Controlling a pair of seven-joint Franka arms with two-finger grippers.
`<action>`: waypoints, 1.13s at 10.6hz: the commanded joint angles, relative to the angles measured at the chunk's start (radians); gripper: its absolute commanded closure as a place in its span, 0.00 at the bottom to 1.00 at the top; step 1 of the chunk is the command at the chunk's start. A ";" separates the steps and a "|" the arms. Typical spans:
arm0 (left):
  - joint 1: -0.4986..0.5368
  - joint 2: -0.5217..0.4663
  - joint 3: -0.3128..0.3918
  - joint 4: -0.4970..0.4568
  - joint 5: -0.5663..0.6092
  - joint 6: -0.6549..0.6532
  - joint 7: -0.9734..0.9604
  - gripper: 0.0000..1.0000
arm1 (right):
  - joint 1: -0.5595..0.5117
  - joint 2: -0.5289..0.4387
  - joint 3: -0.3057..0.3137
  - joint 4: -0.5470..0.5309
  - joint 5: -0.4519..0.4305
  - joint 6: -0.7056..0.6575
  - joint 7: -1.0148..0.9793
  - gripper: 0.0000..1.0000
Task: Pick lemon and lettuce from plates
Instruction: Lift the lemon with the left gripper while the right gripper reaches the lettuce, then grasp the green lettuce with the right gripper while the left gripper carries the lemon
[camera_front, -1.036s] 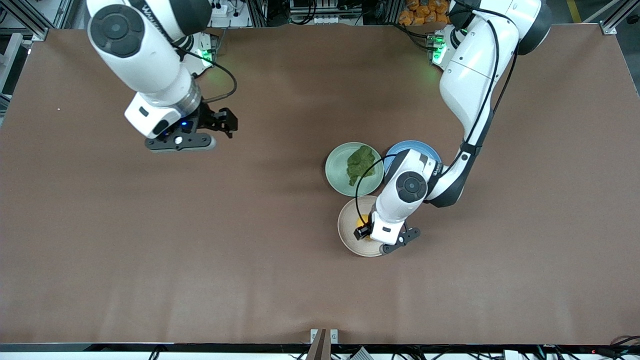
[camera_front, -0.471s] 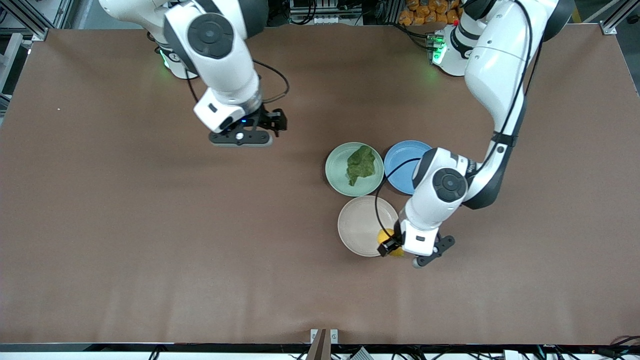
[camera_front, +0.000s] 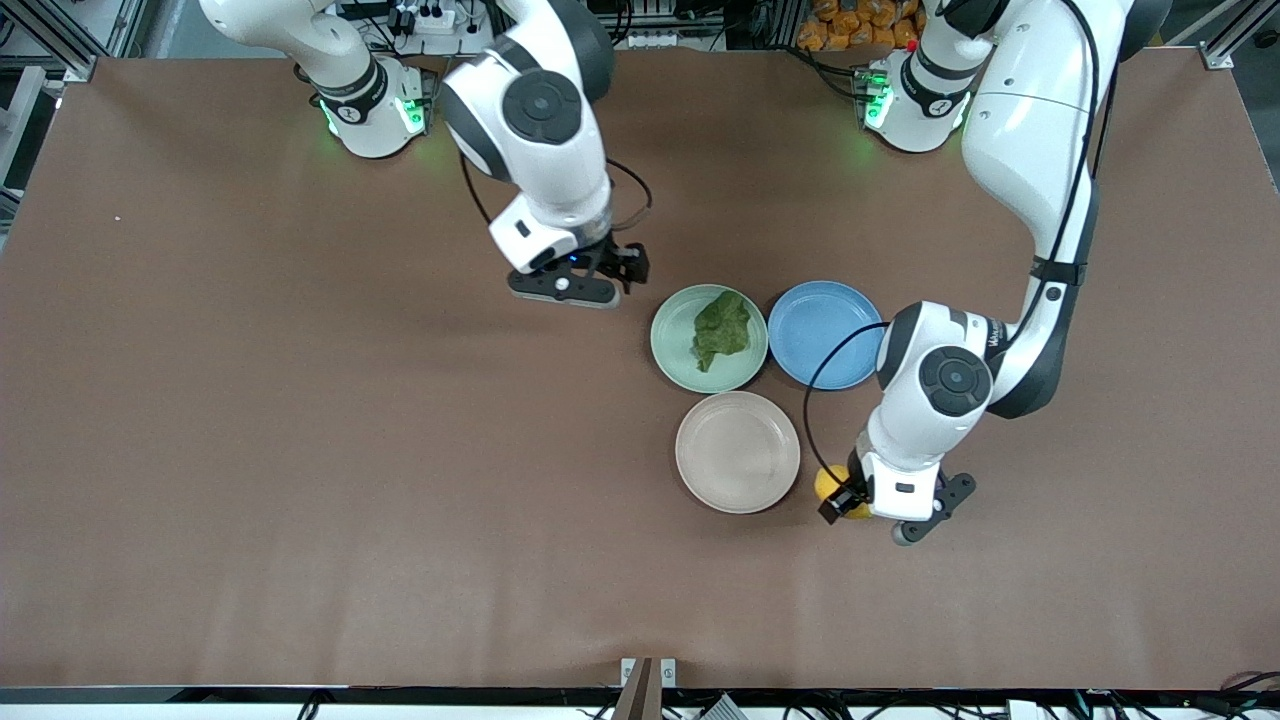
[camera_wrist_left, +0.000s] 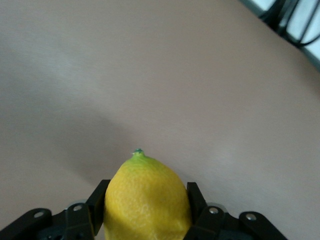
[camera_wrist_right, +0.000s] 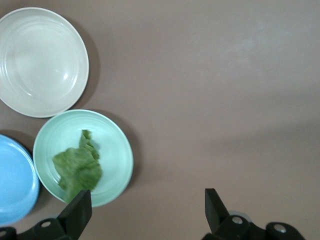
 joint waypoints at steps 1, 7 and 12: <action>-0.004 -0.039 0.052 -0.049 0.038 -0.049 -0.005 1.00 | 0.047 0.164 -0.008 0.167 -0.004 0.022 0.176 0.00; 0.136 -0.039 0.070 -0.085 0.039 -0.110 0.304 1.00 | 0.133 0.352 -0.014 0.265 -0.023 0.232 0.374 0.00; 0.189 -0.129 0.066 -0.201 0.041 -0.192 0.423 1.00 | 0.165 0.456 -0.014 0.282 -0.081 0.346 0.442 0.02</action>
